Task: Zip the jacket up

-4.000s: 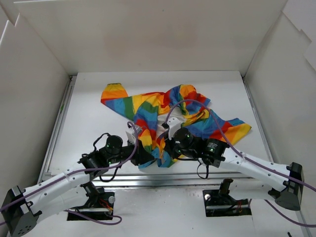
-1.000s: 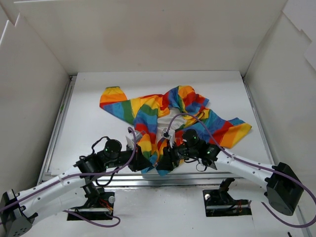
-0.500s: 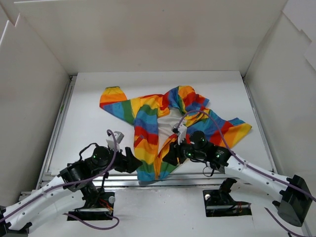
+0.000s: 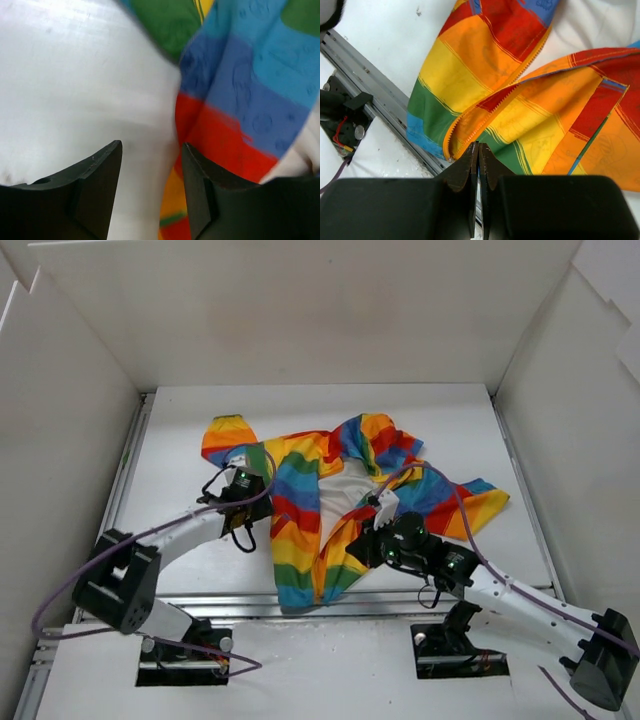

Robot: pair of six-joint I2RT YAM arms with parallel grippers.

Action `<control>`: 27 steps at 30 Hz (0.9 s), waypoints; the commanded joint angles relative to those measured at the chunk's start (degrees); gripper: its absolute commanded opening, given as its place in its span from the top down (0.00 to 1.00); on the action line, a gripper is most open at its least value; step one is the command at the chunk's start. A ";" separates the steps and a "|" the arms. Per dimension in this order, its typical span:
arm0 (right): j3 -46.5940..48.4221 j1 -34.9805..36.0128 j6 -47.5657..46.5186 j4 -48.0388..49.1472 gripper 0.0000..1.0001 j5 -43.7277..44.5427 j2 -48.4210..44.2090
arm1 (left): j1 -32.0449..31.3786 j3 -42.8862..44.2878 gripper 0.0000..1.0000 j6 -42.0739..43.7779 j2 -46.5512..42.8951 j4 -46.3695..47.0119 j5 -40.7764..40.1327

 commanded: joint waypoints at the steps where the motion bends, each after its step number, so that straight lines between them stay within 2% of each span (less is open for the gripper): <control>1: -0.52 0.73 1.51 3.59 1.00 2.35 0.37 | 3.89 8.49 0.55 4.29 9.66 10.48 6.00; 2: -0.87 0.73 1.77 4.03 1.00 2.44 0.81 | 3.90 10.07 0.58 4.46 12.29 11.27 6.45; 3: -0.96 0.82 1.86 4.91 1.00 2.70 1.16 | 4.68 13.22 0.66 4.99 17.11 12.33 7.06; 6: -0.88 0.99 2.39 6.58 1.00 3.31 2.57 | 5.48 22.26 0.74 5.08 27.47 11.63 11.01; 11: 0.70 0.99 2.74 8.87 1.00 6.74 4.85 | 5.48 39.50 0.79 4.82 40.95 8.56 15.59; 14: 2.98 0.47 2.39 10.80 1.00 10.25 7.13 | 5.48 53.81 0.79 5.08 49.12 5.14 17.53; 15: 3.78 0.55 2.21 11.33 1.00 12.87 8.01 | 6.01 63.25 0.79 5.26 53.76 4.00 17.44; 16: 4.48 0.38 2.04 11.86 1.00 13.68 8.98 | 6.01 68.74 0.79 5.52 56.15 1.29 17.70; 17: 6.40 -0.58 2.12 12.03 1.00 14.38 11.08 | 6.01 73.67 0.76 5.78 58.44 -0.04 18.22; 18: 7.46 -1.20 2.21 11.86 0.98 14.48 12.14 | 6.53 82.68 0.68 6.22 61.94 -1.45 18.93; 19: 8.43 -1.29 2.21 11.60 0.97 14.22 12.94 | 7.06 85.73 0.64 6.40 62.59 -3.29 20.76; 20: 9.83 -1.64 2.04 11.25 0.96 13.78 13.99 | 7.07 86.72 0.59 6.83 62.33 -3.13 21.56; 21: 10.11 -1.90 1.69 11.33 0.92 13.52 14.17 | 7.07 83.16 0.52 8.23 58.24 -2.35 21.83; 22: 10.20 -1.65 1.16 11.51 0.89 13.34 14.35 | 7.76 78.42 0.49 8.85 54.89 1.66 20.88; 23: 10.03 -1.82 1.07 12.12 0.86 13.25 14.35 | 7.77 66.46 0.43 9.38 46.59 4.40 20.08; 25: 10.11 -1.99 0.98 12.30 0.78 12.99 14.44 | 8.99 54.45 0.41 9.48 37.68 11.07 16.24; 26: 10.29 -2.08 0.98 12.39 0.76 11.51 14.53 | 9.00 42.38 0.40 8.87 28.84 12.67 14.73; 27: 10.11 -2.26 0.98 12.65 0.75 11.14 14.61 | 9.52 36.25 0.41 7.73 24.23 14.95 13.32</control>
